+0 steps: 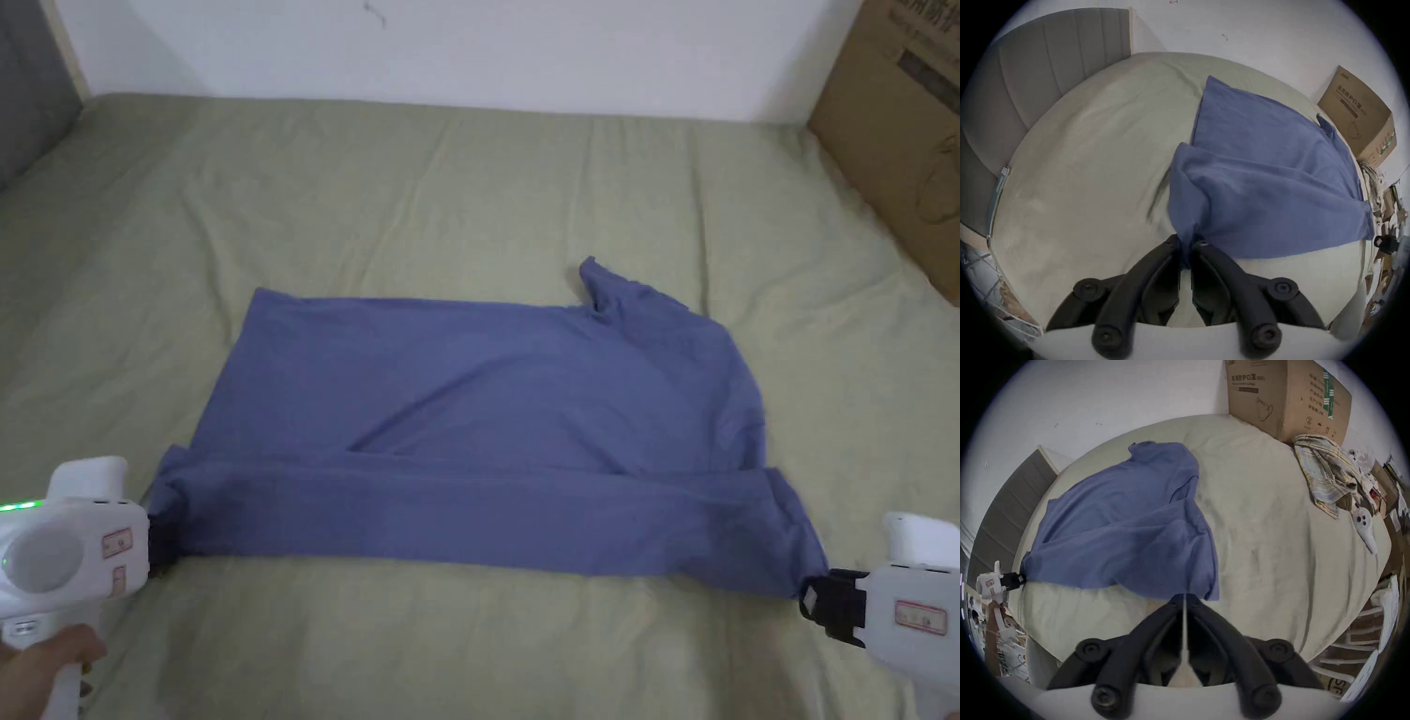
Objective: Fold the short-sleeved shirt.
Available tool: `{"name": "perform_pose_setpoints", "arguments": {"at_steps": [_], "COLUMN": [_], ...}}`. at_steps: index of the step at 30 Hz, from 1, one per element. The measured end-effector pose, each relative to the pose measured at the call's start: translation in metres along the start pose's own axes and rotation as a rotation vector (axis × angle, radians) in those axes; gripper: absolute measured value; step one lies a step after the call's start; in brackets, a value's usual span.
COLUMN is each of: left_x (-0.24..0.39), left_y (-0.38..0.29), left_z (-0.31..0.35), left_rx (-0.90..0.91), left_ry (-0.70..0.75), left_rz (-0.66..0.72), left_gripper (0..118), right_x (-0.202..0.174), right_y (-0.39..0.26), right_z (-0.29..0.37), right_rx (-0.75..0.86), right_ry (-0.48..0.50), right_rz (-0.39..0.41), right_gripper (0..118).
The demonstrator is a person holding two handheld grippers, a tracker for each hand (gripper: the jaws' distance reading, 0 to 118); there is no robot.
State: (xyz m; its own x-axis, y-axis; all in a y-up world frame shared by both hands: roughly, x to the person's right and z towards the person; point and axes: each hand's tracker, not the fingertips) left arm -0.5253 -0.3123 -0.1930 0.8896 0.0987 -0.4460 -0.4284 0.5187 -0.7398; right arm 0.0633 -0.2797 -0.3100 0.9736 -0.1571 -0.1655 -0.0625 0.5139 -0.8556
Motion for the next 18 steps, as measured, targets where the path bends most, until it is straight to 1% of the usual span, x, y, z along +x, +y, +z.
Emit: {"name": "perform_pose_setpoints", "arguments": {"at_steps": [1, 4, 6, 7, 8, 9, 10, 11, 12, 13, 14, 15, 16, 17, 18], "left_x": [0.003, 0.005, 0.002, 0.001, 0.0, -0.001, -0.002, -0.002, -0.001, 0.0, 0.001, 0.002, 0.003, 0.004, 0.004], "left_y": [-0.001, -0.002, -0.001, 0.0, 0.001, 0.001, 0.002, 0.003, 0.004, 0.005, 0.006, 0.007, 0.009, 0.01, 0.011], "left_z": [0.0, 0.005, 0.009, 0.01, 0.011, 0.012, 0.014, 0.015, 0.016, 0.019, 0.022, 0.024, 0.027, 0.029, 0.032], "left_rx": [0.005, 0.01, 0.007, 0.007, 0.007, 0.007, 0.008, 0.008, 0.007, 0.008, 0.013, 0.016, 0.018, 0.022, 0.028], "left_ry": [0.014, 0.02, 0.014, 0.011, 0.007, 0.004, 0.001, 0.0, 0.001, 0.004, 0.007, 0.009, 0.011, 0.013, 0.012], "left_rz": [-0.017, -0.041, -0.054, -0.056, -0.055, -0.052, -0.048, -0.049, -0.056, -0.067, -0.076, -0.083, -0.088, -0.092, -0.095], "left_gripper": [6, 6, 6, 6, 6, 6, 6, 6, 6, 6, 6, 6, 6, 6, 6], "right_x": [0.003, 0.009, 0.017, 0.019, 0.015, 0.016, 0.016, 0.013, 0.012, 0.011, 0.013, 0.013, 0.008, 0.007, 0.006], "right_y": [0.001, 0.009, 0.013, 0.015, 0.014, 0.012, 0.008, 0.004, 0.005, 0.008, 0.013, 0.017, 0.019, 0.024, 0.027], "right_z": [0.001, -0.004, -0.018, -0.028, -0.036, -0.045, -0.055, -0.059, -0.061, -0.054, -0.047, -0.042, -0.033, -0.027, -0.021], "right_rx": [0.011, 0.019, 0.022, 0.003, -0.034, -0.055, -0.097, -0.122, -0.097, -0.082, -0.083, -0.076, -0.06, -0.041, -0.024], "right_ry": [0.003, 0.028, 0.052, 0.041, 0.032, 0.058, 0.086, 0.077, 0.054, 0.057, 0.078, 0.087, 0.074, 0.064, 0.059], "right_rz": [-0.013, -0.084, -0.116, -0.132, -0.159, -0.164, -0.175, -0.193, -0.164, -0.14, -0.141, -0.139, -0.118, -0.08, -0.069], "right_gripper": [15, 71, 70, 69, 68, 63, 37, 21, 20, 13, 11, 11, 11, 10, 10]}}
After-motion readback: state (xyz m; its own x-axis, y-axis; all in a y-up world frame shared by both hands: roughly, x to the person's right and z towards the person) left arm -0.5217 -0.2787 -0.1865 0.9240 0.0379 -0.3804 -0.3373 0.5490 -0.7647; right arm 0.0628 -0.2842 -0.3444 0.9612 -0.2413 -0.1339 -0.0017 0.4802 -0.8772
